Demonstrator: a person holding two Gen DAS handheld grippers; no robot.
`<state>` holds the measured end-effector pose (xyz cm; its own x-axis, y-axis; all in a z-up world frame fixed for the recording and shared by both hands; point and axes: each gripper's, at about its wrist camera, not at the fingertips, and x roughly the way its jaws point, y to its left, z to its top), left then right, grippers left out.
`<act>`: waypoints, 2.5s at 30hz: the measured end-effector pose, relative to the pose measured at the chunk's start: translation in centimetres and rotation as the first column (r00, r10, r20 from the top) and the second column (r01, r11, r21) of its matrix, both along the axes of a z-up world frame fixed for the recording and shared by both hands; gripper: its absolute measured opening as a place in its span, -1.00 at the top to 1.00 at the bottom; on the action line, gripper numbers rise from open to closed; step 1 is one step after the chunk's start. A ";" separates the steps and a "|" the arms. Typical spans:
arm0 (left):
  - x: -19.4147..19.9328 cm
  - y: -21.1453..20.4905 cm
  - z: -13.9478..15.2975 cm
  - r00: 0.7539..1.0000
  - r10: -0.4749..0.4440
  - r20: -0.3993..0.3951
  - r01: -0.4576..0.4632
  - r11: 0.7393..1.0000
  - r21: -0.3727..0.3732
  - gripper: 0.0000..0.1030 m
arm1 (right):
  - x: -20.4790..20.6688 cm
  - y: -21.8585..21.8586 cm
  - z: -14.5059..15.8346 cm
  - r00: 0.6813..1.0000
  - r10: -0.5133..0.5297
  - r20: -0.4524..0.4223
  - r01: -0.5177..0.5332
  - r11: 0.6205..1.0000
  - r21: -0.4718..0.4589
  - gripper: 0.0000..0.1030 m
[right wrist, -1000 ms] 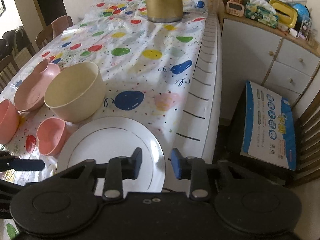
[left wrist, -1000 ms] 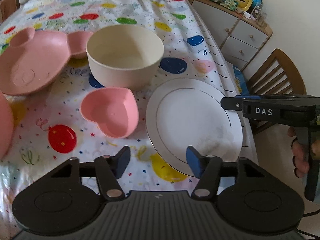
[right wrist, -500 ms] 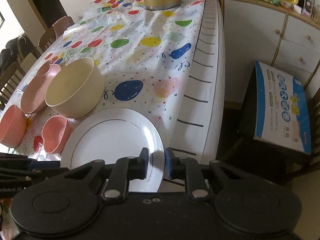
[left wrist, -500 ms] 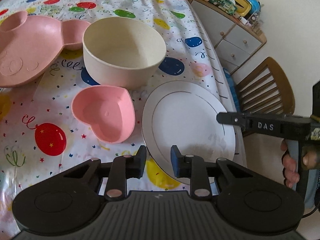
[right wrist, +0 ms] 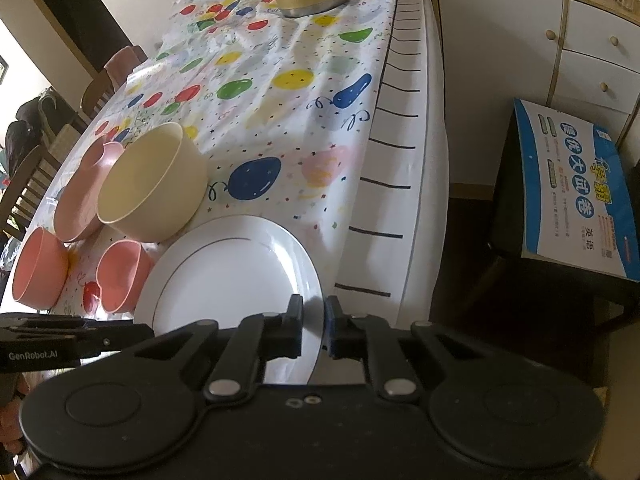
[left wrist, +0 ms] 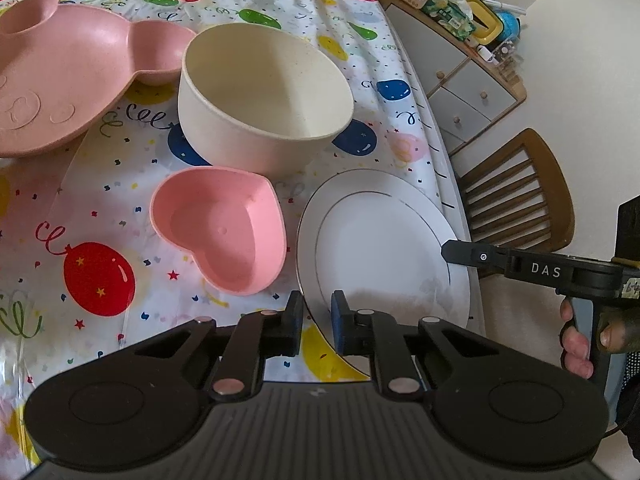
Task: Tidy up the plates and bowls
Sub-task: 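Carry the small white plate with the left gripper onto the large white plate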
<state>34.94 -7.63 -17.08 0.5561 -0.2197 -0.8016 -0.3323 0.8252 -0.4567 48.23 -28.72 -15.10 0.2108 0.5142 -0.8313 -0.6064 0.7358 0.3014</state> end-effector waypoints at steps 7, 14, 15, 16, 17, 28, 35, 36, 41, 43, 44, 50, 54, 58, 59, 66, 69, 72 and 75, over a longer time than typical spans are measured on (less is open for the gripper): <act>-1.0 -0.1 0.2 1.000 -0.020 -0.001 0.020 1.000 -0.010 0.73 | -1.3 -0.5 0.6 1.000 -0.002 0.009 0.002 1.000 0.002 0.84; -3.0 -0.4 0.7 0.999 -0.051 0.010 0.052 0.998 -0.019 0.73 | -3.4 -1.5 1.1 1.000 -0.025 0.003 0.024 1.000 0.013 0.84; -3.4 -0.4 0.7 0.998 -0.054 0.010 0.054 0.998 -0.019 0.73 | -3.9 -1.6 1.2 1.000 -0.027 0.000 0.027 0.999 0.016 0.84; -3.9 -0.3 0.8 0.998 -0.055 0.010 0.055 0.998 -0.019 0.73 | -4.4 -1.8 1.3 1.000 -0.030 -0.002 0.030 0.999 0.021 0.85; -4.5 -0.3 0.9 0.998 -0.056 0.010 0.056 0.998 -0.019 0.73 | -4.9 -1.9 1.4 1.000 -0.030 -0.006 0.031 0.999 0.027 0.86; -11.0 1.3 2.8 0.998 -0.064 0.026 0.064 0.998 -0.006 0.73 | -11.1 -1.7 2.7 0.999 -0.025 -0.024 0.027 0.996 0.089 0.87; -15.1 3.0 3.9 0.998 -0.047 0.038 0.047 0.999 -0.003 0.73 | -15.2 -0.4 3.7 1.000 -0.020 -0.016 0.021 0.994 0.105 0.87; -15.6 3.1 4.0 0.998 -0.044 0.038 0.044 0.999 -0.002 0.73 | -15.8 -0.1 3.8 1.000 -0.020 -0.016 0.022 0.994 0.106 0.87; -18.4 4.6 4.4 0.999 -0.024 0.040 0.024 1.000 -0.001 0.73 | -18.8 1.4 4.4 1.000 -0.012 -0.018 0.014 0.994 0.107 0.87; -19.6 5.2 4.6 0.999 -0.019 0.043 0.019 1.000 0.001 0.73 | -20.0 2.0 4.6 1.000 -0.009 -0.017 0.010 0.994 0.107 0.87; -20.3 5.6 4.6 0.999 -0.017 0.044 0.017 1.000 0.003 0.73 | -20.5 2.4 4.6 1.000 -0.005 -0.016 0.007 0.994 0.106 0.87; -23.9 8.0 5.1 0.999 0.008 0.048 -0.008 1.000 0.017 0.73 | -23.8 5.0 4.8 1.000 0.010 -0.019 -0.008 0.994 0.107 0.87; -26.5 9.7 5.2 0.998 0.028 0.048 -0.029 0.999 0.024 0.73 | -25.9 6.9 4.8 0.999 0.024 -0.020 -0.022 0.994 0.109 0.87; -28.9 11.5 5.2 0.997 0.052 0.049 -0.053 0.998 0.026 0.73 | -27.9 8.9 4.7 0.999 0.042 -0.024 -0.039 0.993 0.111 0.87; -29.6 12.0 5.2 0.997 0.058 0.048 -0.060 0.998 0.026 0.73 | -28.4 9.4 4.7 0.999 0.046 -0.025 -0.043 0.993 0.111 0.87; -33.3 14.9 4.7 0.994 0.103 0.041 -0.104 0.994 0.029 0.73 | -31.4 12.9 4.5 0.996 0.082 -0.028 -0.079 0.991 0.109 0.87; -34.5 16.0 4.5 0.992 0.120 0.038 -0.121 0.992 0.032 0.73 | -32.5 14.3 4.3 0.995 0.099 -0.030 -0.095 0.990 0.102 0.87; -35.7 16.8 4.2 0.990 0.134 0.036 -0.135 0.990 0.030 0.73 | -33.5 15.5 3.9 0.993 0.112 -0.036 -0.108 0.990 0.092 0.87; -36.5 17.6 3.9 0.989 0.143 0.031 -0.144 0.989 0.029 0.73 | -34.3 16.5 3.5 0.992 0.122 -0.041 -0.118 0.990 0.081 0.87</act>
